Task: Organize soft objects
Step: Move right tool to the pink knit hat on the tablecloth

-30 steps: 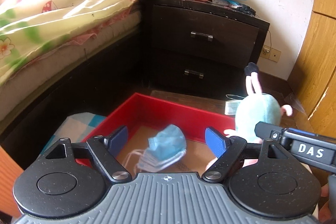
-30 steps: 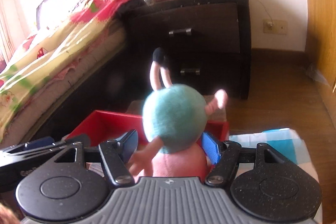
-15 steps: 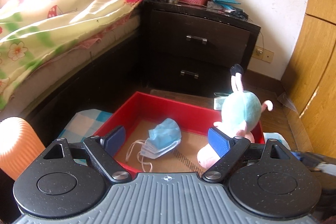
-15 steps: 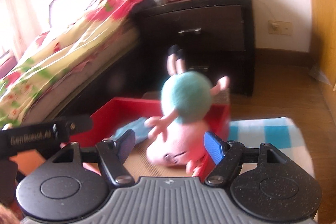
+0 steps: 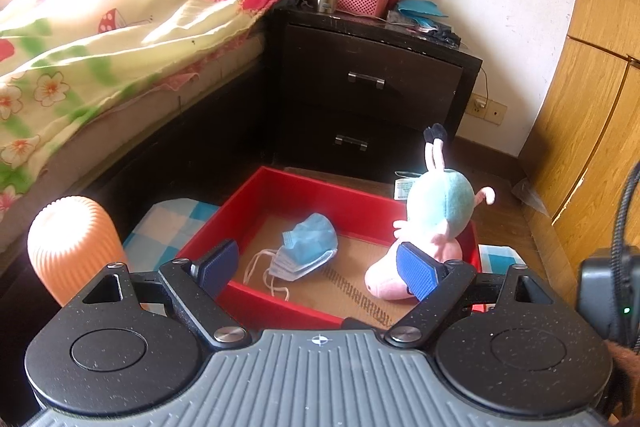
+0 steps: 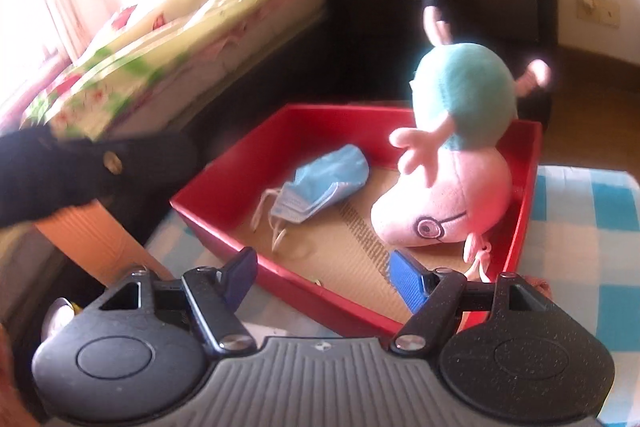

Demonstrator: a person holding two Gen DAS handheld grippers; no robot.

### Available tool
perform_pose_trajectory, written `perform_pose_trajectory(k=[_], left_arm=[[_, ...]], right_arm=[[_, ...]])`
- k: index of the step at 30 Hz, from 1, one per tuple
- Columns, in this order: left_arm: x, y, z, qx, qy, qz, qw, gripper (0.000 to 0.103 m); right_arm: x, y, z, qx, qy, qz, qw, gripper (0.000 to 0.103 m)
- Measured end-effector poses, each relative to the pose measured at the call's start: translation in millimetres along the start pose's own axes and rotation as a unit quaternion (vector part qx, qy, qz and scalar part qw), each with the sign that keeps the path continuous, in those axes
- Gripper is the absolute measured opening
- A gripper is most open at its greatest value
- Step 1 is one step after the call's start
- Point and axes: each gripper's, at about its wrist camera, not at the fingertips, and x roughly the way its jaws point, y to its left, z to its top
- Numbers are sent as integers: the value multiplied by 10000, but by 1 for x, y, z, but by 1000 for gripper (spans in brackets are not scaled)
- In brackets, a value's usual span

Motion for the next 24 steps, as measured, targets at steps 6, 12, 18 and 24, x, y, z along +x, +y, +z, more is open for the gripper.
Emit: perform_pose_trajectory(k=[6,12,18,24], left_arm=[[-4,-2,-2,-113,37,-40,9999,84],[-10,-6,-5,-59,29,-127,9999,84],[-13,-5,-4,-104,-9,-180,9998,84],[-11,-9,-6,-28,50,-229,9997,84]], right_arm=[[1,-2,-8,-378,456,-59,9982,51],[-1,-8,-17,-607,1001,78,9931,51],[-4,-18,-28,-712,1490,-4,9863,51],[-20,-19,-12,-909,1400,-215,9857,52]])
